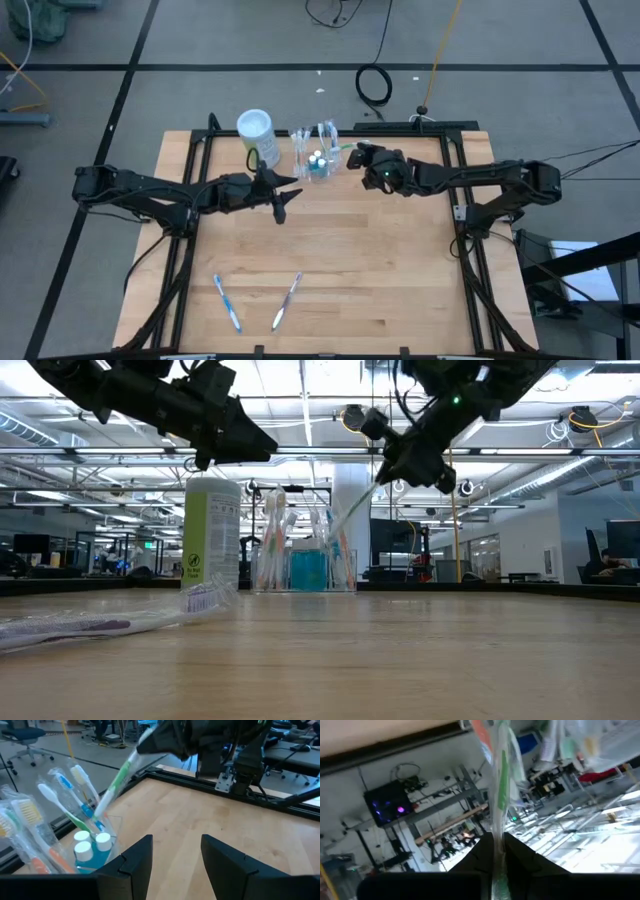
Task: Pick & Place toothbrushing station
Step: Put the green toothbrush into the transparent organizer
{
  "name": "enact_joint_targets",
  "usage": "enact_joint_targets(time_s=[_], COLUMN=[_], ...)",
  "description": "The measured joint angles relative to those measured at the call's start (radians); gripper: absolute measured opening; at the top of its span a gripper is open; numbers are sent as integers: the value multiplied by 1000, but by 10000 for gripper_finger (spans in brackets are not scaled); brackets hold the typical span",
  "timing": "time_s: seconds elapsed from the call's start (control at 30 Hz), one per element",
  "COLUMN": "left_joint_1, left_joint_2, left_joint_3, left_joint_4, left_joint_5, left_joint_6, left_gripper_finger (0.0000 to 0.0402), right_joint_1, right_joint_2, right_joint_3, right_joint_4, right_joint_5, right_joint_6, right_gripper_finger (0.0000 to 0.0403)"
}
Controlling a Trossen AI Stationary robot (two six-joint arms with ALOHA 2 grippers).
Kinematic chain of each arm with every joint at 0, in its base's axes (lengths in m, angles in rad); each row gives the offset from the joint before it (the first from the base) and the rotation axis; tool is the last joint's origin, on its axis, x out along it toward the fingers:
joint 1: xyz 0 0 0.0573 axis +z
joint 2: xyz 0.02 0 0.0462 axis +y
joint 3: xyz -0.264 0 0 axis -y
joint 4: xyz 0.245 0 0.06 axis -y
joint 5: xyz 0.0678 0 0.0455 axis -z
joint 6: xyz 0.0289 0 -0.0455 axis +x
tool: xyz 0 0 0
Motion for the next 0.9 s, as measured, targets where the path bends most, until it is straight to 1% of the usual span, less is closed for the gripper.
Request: enact_joint_targets(time_s=[0.07, 0.3, 0.47, 0.6, 0.73, 0.8, 0.9], left_joint_1=[8, 17, 17, 17, 17, 17, 17], left_joint_2=[0, 0, 0, 0, 0, 0, 0], left_joint_3=[0, 0, 0, 0, 0, 0, 0], left_joint_4=[0, -1, -1, -2, -2, -2, -2], left_joint_5=[0, 0, 0, 0, 0, 0, 0], left_joint_6=[-1, -1, -1, -1, -1, -1, -1], left_gripper_finger=[175, 175, 175, 175, 175, 175, 175], right_joint_1=[-15, -42, -56, -71, -84, -93, -108], right_joint_2=[23, 72, 76, 76, 77, 77, 92], right_joint_3=[0, 0, 0, 0, 0, 0, 0], right_joint_4=[-2, -1, 21, 69, 102, 151, 231], right_joint_5=[-18, -29, -129, -235, -341, -369, -411], right_joint_6=[13, -18, -15, 78, 95, 113, 183], right_gripper_finger=[18, 18, 26, 53, 81, 94, 111])
